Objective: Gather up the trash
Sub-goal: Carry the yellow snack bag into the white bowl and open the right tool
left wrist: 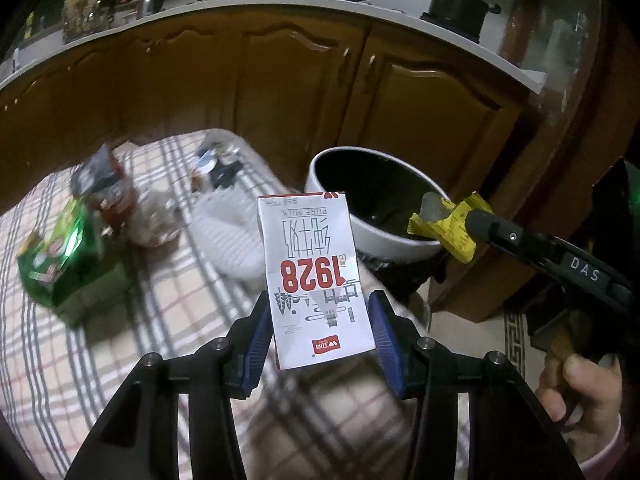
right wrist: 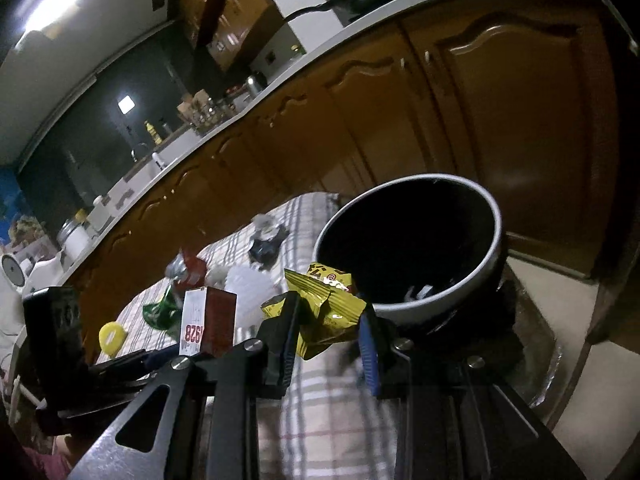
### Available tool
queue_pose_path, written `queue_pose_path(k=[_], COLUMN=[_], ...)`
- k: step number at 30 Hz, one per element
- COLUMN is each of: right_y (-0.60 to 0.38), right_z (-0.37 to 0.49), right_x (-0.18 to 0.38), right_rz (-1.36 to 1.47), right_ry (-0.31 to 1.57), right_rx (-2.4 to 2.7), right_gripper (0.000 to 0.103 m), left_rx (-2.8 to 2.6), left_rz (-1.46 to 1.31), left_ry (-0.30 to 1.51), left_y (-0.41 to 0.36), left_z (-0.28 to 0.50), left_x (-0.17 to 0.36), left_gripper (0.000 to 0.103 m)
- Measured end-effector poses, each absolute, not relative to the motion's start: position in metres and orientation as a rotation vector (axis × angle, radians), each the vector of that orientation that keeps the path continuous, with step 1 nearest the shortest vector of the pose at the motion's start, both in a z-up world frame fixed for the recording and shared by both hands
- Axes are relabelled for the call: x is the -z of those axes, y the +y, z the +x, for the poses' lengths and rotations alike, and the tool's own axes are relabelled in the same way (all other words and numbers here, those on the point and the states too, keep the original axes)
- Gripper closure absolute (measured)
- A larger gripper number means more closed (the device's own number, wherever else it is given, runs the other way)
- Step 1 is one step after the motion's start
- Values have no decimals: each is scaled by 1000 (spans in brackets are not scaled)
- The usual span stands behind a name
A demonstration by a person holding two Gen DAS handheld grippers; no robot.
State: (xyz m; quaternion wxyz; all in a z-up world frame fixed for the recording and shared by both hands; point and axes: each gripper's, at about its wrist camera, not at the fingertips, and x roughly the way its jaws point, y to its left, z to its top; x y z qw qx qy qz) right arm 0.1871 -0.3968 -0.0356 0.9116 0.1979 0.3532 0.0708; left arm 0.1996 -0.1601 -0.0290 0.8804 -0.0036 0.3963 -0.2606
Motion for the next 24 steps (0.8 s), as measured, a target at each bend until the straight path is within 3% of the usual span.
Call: queue_pose_path(k=[24], right_y=[-463], right_z=[248], right_x=[42], right_rz=[403], right_ry=[747], right_rx=[-43], right_gripper=[75], left_rx=[623], left_rz=[19], left_ry=[885], left_y=[-261], left_z=[319], left_x=[39], left_gripper=[57])
